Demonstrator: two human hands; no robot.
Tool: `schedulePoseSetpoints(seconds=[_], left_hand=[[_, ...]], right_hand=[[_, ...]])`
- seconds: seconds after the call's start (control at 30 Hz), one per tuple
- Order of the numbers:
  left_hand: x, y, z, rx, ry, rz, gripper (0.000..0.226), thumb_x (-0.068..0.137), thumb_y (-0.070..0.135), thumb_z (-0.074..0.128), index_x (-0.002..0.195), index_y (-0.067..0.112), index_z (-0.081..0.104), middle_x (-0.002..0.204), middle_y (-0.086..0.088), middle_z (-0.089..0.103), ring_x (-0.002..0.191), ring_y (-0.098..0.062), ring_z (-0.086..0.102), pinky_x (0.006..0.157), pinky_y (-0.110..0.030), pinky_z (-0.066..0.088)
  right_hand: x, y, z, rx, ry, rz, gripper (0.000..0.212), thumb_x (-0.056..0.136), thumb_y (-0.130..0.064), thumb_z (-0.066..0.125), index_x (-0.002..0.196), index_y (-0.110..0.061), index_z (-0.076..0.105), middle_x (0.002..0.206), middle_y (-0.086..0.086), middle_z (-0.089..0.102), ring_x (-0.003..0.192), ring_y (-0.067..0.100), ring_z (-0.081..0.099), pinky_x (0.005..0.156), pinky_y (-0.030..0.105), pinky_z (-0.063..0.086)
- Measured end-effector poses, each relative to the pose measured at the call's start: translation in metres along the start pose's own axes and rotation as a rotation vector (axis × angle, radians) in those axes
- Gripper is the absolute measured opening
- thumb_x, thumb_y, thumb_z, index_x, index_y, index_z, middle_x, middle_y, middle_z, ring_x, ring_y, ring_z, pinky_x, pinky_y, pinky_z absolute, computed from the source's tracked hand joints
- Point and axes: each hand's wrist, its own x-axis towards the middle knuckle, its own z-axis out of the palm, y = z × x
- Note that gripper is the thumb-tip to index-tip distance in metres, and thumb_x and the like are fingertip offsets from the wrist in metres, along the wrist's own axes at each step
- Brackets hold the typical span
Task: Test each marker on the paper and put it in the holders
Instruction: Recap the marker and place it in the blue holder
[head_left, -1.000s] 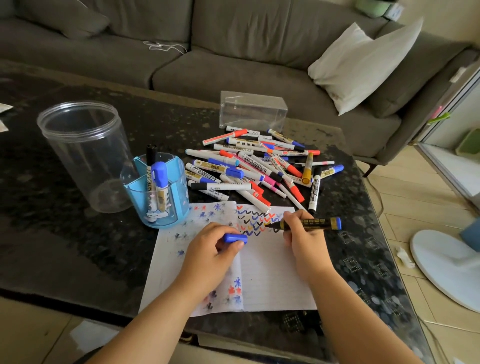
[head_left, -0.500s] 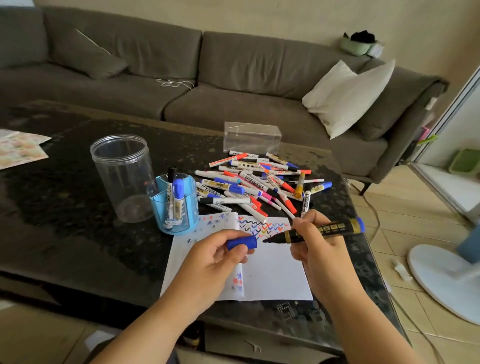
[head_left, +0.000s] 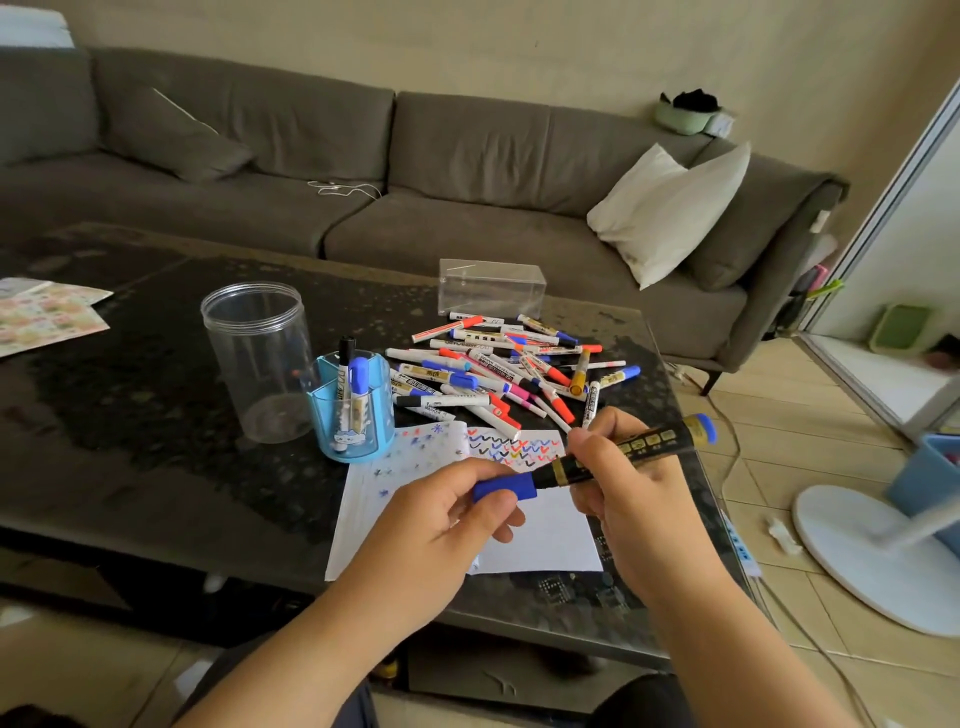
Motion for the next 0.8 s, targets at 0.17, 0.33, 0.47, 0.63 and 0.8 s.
schedulePoseSetpoints(seconds=[0.17,0.33,0.47,0.63,0.8], left_hand=[[-0.006,0.014,0.0,0.136,-0.038,0.096,0.025,0.078,0.054,0.036,0.092,0.041,0.052,0.08,0.024,0.062,0.074,0.003,0.057,0.068,-0.007,0.041],[-0.01,0.025,-0.001,0.201,0.025,0.152,0.025,0.075,0.055,0.035,0.088,0.041,0.051,0.068,0.009,0.058,0.074,-0.005,0.055,0.063,-0.018,0.044],[-0.004,0.017,-0.011,0.241,-0.001,0.1,0.01,0.088,0.044,0.045,0.086,0.038,0.053,0.066,0.009,0.059,0.072,-0.002,0.057,0.062,-0.014,0.044],[0.012,-0.008,-0.036,0.27,0.13,-0.043,0.006,0.088,0.031,0.059,0.087,0.028,0.065,0.069,0.007,0.063,0.069,-0.005,0.059,0.062,-0.014,0.045],[0.011,-0.031,-0.072,0.392,0.264,-0.165,0.012,0.085,0.032,0.065,0.09,0.021,0.067,0.081,0.005,0.067,0.076,-0.008,0.062,0.062,-0.015,0.046]], right_hand=[[-0.009,-0.007,0.013,-0.025,0.03,-0.04,0.037,0.086,-0.014,0.06,0.053,-0.019,0.045,0.049,0.0,0.037,0.044,0.01,0.033,0.044,0.021,0.031],[-0.018,-0.002,0.029,0.289,0.106,0.049,0.035,0.084,-0.007,0.051,0.058,-0.015,0.029,0.056,0.003,0.023,0.052,0.017,0.019,0.046,0.027,0.021],[-0.013,0.003,0.034,0.305,0.067,0.179,0.034,0.091,-0.007,0.05,0.062,-0.017,0.035,0.053,0.001,0.024,0.053,0.016,0.016,0.048,0.026,0.024],[-0.003,0.023,0.037,0.281,-0.007,0.462,0.03,0.081,-0.042,0.06,0.083,-0.013,0.053,0.055,0.001,0.042,0.047,0.008,0.033,0.046,0.019,0.034],[0.015,0.043,0.033,-0.582,0.084,0.186,0.031,0.087,-0.037,0.063,0.115,-0.026,0.056,0.071,-0.002,0.053,0.06,0.009,0.047,0.06,0.024,0.043]])
